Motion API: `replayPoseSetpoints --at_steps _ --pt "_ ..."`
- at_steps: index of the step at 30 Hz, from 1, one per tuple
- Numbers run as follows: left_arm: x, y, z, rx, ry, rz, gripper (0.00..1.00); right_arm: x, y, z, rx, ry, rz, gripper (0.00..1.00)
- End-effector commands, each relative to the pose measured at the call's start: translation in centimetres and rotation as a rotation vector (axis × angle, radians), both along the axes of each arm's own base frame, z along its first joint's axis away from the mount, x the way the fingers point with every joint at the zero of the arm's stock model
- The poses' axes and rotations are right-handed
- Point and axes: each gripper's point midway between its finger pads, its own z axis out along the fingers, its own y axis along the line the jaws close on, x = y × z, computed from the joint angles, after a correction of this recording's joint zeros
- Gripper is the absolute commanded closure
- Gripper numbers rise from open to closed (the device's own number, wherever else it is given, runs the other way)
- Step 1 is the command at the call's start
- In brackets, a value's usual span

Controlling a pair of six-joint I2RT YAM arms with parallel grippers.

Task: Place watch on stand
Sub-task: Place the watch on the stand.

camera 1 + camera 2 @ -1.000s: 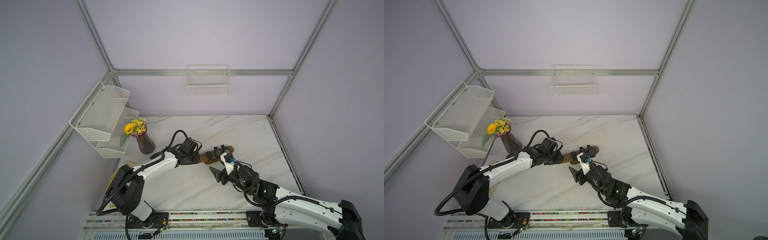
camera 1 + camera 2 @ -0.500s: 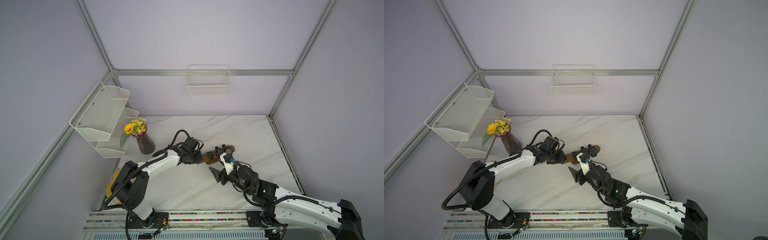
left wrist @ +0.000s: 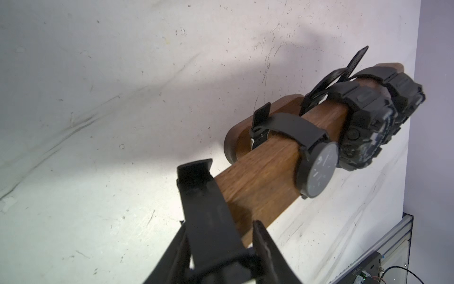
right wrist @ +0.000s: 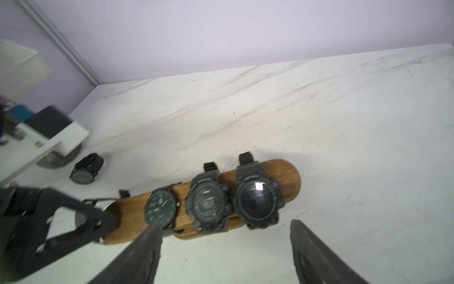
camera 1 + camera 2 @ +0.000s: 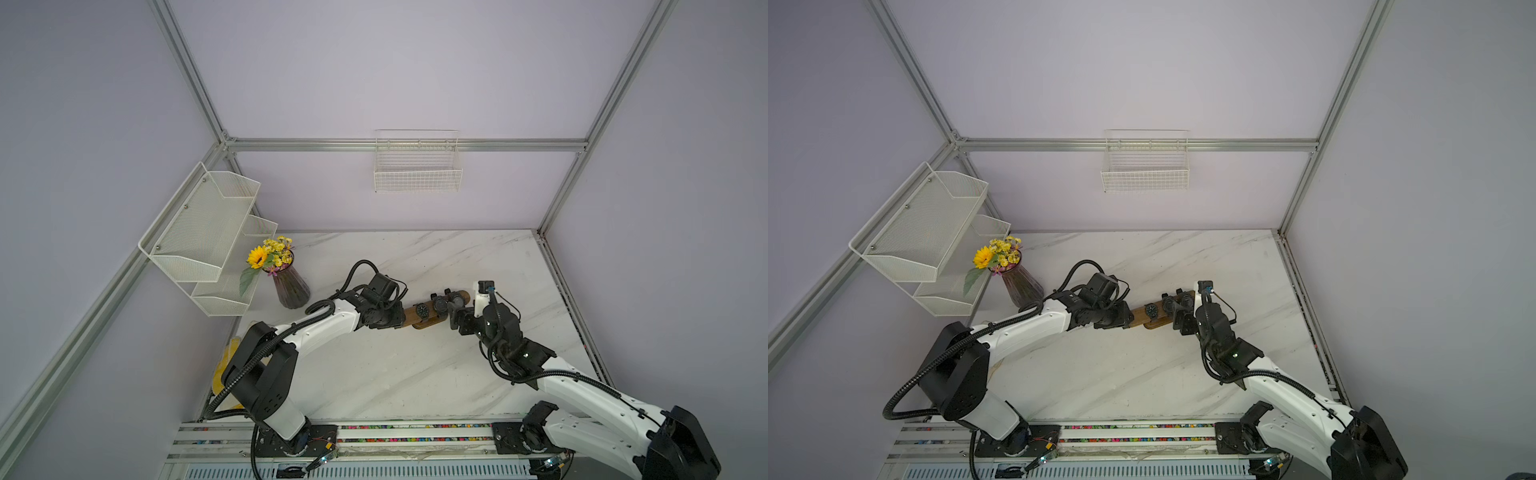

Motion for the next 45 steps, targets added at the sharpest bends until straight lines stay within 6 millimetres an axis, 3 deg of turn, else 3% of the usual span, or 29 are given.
replayPoseSetpoints --at_steps 1,5,8,11,16,24,37,45 --pt "1.3 -1.3 3.3 -0.057 -0.073 -0.014 0.62 2.8 -1.5 -0.1 0.164 0.095 -0.014 0.15" --pt "1.3 -1.3 3.3 -0.054 -0.074 -0.015 0.61 6.3 -4.2 -2.9 0.282 0.221 -0.049 0.14" --pt "1.4 -1.3 3.2 -0.05 -0.073 -0.017 0.61 7.9 -5.2 -5.2 0.387 0.284 -0.054 0.14" --pt "1.4 -1.4 3.2 -0.044 -0.073 -0.018 0.61 8.9 -4.5 -6.5 0.422 0.309 -0.016 0.13" --pt "1.6 -1.5 3.4 -0.038 -0.077 -0.026 0.6 9.7 -2.7 -6.6 0.494 0.295 0.076 0.13" --pt "1.5 -1.8 3.3 -0.041 -0.065 -0.037 0.6 8.3 -0.2 -7.2 0.502 0.31 0.18 0.18" --pt "1.1 -1.4 2.8 -0.018 -0.056 -0.039 0.56 4.0 4.1 -7.5 0.473 0.324 0.199 0.35" --pt "0.8 -1.1 3.0 -0.019 -0.058 -0.027 0.57 2.9 2.5 -9.6 0.513 0.361 0.052 0.47"
